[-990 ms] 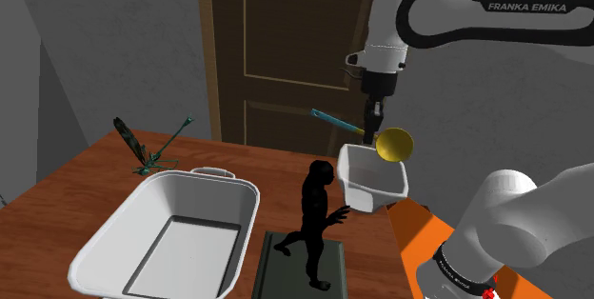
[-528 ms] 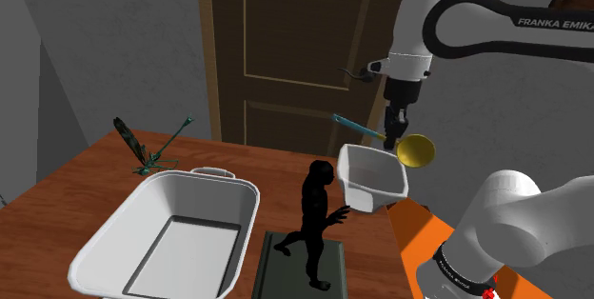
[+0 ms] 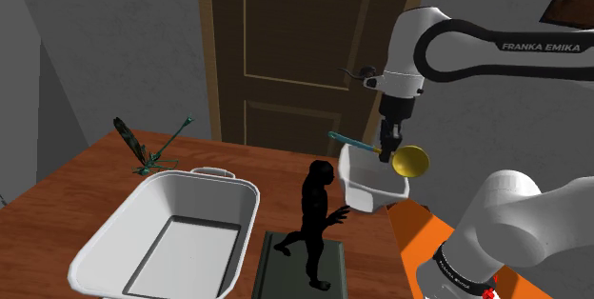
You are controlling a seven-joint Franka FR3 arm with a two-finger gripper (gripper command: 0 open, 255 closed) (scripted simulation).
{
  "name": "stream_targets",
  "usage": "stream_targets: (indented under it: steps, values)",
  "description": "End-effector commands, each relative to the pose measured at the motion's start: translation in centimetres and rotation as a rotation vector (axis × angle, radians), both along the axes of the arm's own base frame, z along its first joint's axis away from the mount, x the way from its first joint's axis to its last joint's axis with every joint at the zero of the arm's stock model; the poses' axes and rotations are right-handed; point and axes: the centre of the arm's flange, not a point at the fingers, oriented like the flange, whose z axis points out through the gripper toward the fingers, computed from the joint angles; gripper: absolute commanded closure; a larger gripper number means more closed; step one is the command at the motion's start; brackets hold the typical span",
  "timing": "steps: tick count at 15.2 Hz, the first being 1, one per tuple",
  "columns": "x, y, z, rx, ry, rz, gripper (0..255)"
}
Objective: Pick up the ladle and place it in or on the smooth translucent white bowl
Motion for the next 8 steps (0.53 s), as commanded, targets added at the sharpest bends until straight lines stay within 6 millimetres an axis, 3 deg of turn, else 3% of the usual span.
stream_targets:
  steps: [1,4,8]
  values:
    - [0.1,-0.1,-1.2,-0.001,0.004,0.0,255]
    - [0.1,-0.1,-2.8,-0.001,0.004,0.0,255]
    - [0.1,-0.1,-2.8,-0.001,0.004,0.0,255]
